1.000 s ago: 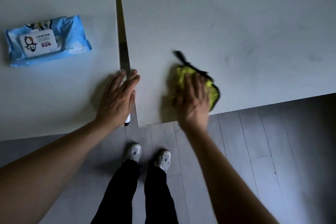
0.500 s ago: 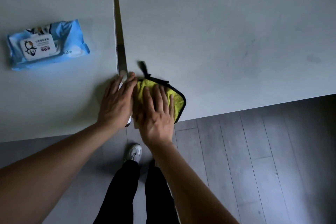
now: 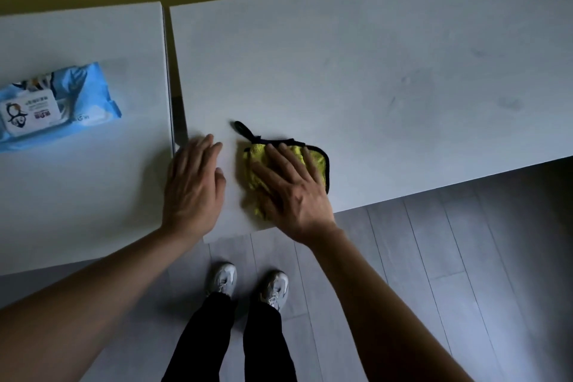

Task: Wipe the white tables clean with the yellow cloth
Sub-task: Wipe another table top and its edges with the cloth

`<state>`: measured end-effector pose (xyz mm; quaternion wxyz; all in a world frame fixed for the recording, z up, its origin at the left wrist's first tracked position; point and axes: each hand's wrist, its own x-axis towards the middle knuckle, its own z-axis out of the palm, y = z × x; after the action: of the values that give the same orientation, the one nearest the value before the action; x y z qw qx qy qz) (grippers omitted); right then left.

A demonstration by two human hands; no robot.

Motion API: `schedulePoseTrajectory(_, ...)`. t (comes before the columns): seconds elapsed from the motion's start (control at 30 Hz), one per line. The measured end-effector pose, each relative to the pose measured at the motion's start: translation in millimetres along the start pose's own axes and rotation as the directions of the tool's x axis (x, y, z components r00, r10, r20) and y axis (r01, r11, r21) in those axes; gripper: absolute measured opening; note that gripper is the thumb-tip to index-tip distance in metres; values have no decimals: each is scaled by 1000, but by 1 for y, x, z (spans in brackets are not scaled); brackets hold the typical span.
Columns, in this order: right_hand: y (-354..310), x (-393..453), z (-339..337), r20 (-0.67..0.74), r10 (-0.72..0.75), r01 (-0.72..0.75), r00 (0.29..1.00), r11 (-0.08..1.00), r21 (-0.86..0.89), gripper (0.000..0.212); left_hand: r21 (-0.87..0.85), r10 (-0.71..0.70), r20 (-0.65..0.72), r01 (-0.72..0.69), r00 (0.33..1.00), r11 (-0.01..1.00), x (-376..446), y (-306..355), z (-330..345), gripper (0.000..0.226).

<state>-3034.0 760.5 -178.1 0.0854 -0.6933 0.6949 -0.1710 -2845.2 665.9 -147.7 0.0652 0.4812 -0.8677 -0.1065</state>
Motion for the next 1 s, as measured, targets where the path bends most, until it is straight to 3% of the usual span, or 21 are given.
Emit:
schedulePoseTrajectory(0.13,10,-6,-3,6,69,-70,998,997,27,56,-50,60,2,-60,998,997,20,25,7,51)
schedulePoseTrajectory(0.27,63,-28,-28,-78,324,-317,943,944,88,62,-64,-4,-12,3,1000,998,57,41,21,55)
schedulePoseTrajectory(0.37,115,-42,-51,-188,579,-568,794,815,111,62,-54,-108,-42,105,993,993,101,33,24,60)
schedulePoseTrajectory(0.43,129,-38,-56,-239,712,-713,660,694,98,61,-47,-72,-26,71,997,996,118,30,28,60)
schedulePoseTrajectory(0.5,125,-31,-54,-263,766,-781,587,621,68,61,-38,-30,-19,29,999,999,121,31,35,62)
schedulePoseTrajectory(0.57,110,-25,-49,-250,731,-741,635,667,72,62,-27,-38,-37,37,999,999,119,32,40,61)
schedulePoseTrajectory(0.67,61,-12,-30,-131,524,-512,842,851,115,66,-24,-38,-48,37,998,999,118,30,41,61)
schedulePoseTrajectory(0.73,26,8,-14,-47,362,-356,931,928,108,68,-31,-39,-54,37,998,999,119,28,40,61)
schedulePoseTrajectory(0.83,12,35,-5,-9,210,-208,978,973,97,63,-38,-46,-44,44,998,998,119,27,40,60)
schedulePoseTrajectory(0.9,30,37,-11,-13,185,-183,983,977,108,62,-36,-33,-40,31,999,999,120,27,41,60)
schedulePoseTrajectory(1.0,85,33,-32,-63,360,-349,931,927,140,65,-29,-31,-43,30,999,999,120,26,41,61)
